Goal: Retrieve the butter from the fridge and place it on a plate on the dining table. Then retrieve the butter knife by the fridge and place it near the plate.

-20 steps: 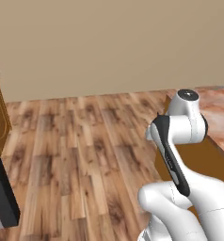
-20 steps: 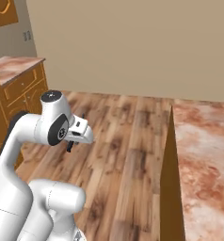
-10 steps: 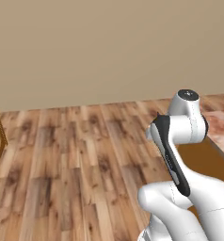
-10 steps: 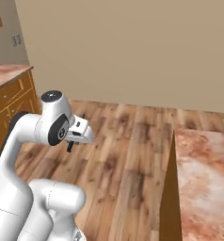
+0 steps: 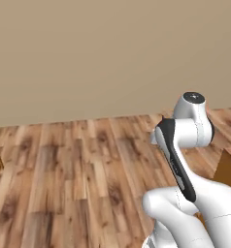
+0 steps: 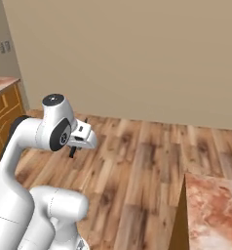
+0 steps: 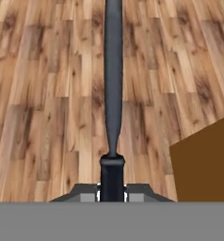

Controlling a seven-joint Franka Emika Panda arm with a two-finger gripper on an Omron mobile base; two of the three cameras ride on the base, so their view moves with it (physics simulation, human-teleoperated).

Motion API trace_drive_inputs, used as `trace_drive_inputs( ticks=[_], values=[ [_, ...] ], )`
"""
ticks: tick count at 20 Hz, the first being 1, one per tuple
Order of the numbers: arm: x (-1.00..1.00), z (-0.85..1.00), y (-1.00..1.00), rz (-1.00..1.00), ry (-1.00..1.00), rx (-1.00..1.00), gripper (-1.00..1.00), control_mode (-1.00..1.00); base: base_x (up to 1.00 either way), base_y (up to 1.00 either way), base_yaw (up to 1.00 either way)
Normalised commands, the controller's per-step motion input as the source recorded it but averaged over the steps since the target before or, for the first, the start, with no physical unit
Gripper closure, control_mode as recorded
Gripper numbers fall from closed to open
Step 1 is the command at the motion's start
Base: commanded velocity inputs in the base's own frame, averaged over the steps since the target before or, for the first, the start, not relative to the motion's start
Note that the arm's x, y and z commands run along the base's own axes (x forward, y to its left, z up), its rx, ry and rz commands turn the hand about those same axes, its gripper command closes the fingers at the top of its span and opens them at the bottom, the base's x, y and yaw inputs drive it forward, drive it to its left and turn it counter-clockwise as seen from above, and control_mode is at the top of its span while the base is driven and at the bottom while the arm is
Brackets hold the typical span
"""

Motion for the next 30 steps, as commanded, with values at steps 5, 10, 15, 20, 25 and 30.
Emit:
trace_drive_inputs(
  ticks=[5, 10, 15, 20, 25, 30],
  values=[
    [0.0, 0.0, 0.0, 0.0, 0.0, 0.0, 1.0, 1.0, 1.0, 0.46, -0.29],
    [0.0, 0.0, 0.0, 0.0, 0.0, 0.0, 1.0, 1.0, 1.0, 0.81, -0.56],
    [0.0, 0.0, 0.0, 0.0, 0.0, 0.0, 1.0, 1.0, 0.98, 0.71, -0.68],
    [0.0, 0.0, 0.0, 0.0, 0.0, 0.0, 1.0, 1.0, 0.95, 0.59, -0.74],
    [0.0, 0.0, 0.0, 0.0, 0.0, 0.0, 1.0, 1.0, 0.84, 0.31, -0.74],
    [0.0, 0.0, 0.0, 0.0, 0.0, 0.0, 1.0, 1.0, 0.7, 0.28, -0.77]
  ],
)
